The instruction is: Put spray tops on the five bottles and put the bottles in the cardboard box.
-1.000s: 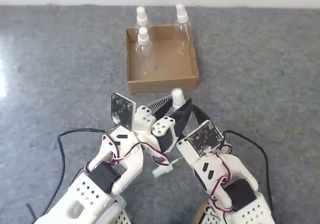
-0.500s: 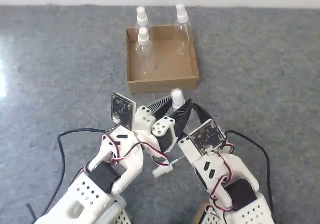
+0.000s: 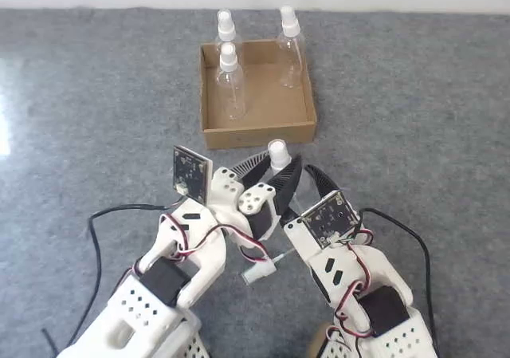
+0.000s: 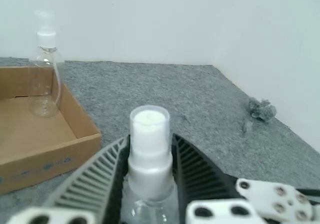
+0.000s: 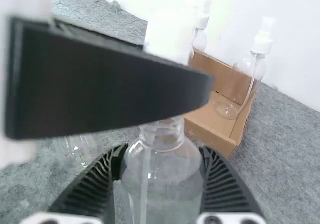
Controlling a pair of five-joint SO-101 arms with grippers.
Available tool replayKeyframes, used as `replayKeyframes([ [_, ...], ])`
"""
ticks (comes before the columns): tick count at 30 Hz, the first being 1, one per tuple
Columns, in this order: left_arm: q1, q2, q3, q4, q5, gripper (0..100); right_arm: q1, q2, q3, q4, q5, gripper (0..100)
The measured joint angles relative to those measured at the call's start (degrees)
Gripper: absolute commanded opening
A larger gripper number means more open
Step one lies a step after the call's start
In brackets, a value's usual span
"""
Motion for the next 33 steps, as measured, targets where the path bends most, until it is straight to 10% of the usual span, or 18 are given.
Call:
replayKeyframes([
  [33, 2.37, 0.0, -4.04, 13.01, -0.09, 20, 0.97, 0.0, 0.09, 0.09, -0.09, 1.6],
])
